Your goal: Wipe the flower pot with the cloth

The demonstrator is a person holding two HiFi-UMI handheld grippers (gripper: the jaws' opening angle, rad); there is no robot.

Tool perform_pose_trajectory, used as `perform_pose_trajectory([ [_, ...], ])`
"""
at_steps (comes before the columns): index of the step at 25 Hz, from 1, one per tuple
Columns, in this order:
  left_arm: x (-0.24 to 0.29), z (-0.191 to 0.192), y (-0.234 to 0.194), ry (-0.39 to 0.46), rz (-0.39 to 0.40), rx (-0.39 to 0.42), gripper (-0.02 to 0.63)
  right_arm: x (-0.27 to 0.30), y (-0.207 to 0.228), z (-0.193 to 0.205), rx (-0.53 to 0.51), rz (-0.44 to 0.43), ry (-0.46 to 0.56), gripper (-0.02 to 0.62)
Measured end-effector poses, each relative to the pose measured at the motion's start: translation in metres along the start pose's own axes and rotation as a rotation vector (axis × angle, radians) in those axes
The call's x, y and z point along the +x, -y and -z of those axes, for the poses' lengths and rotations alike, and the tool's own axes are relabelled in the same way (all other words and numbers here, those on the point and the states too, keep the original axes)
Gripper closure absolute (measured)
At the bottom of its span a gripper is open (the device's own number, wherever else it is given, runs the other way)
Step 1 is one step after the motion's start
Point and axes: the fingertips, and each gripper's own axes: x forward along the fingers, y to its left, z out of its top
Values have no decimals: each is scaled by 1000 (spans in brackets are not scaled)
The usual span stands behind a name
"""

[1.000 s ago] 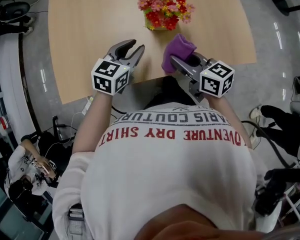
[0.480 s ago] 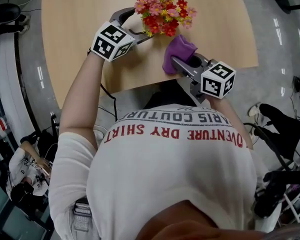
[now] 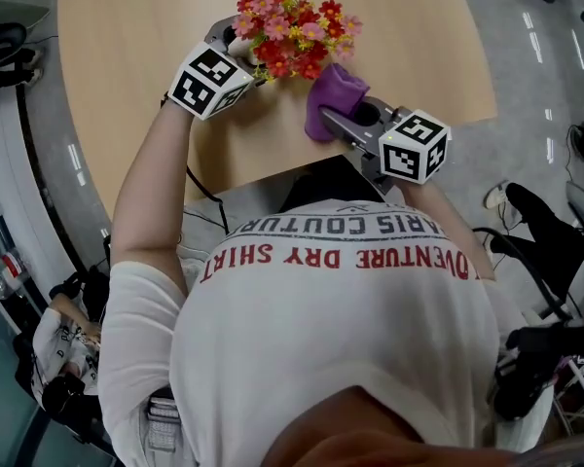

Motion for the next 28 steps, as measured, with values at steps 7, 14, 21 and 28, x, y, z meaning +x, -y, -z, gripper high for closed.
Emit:
perform_pose_trajectory([
  [7, 2, 7, -3, -29, -14, 51, 173, 3, 8, -5, 24, -2, 19, 531],
  [14, -6, 9, 1, -26, -12, 47, 179, 2, 11, -14, 32, 2, 44, 531],
  [21, -20, 19, 18, -22, -11, 54, 179, -1, 11, -21, 23, 1, 64, 531],
  [28, -26, 26, 34, -26, -8, 57, 179, 3, 10, -29, 15, -11, 72, 531],
])
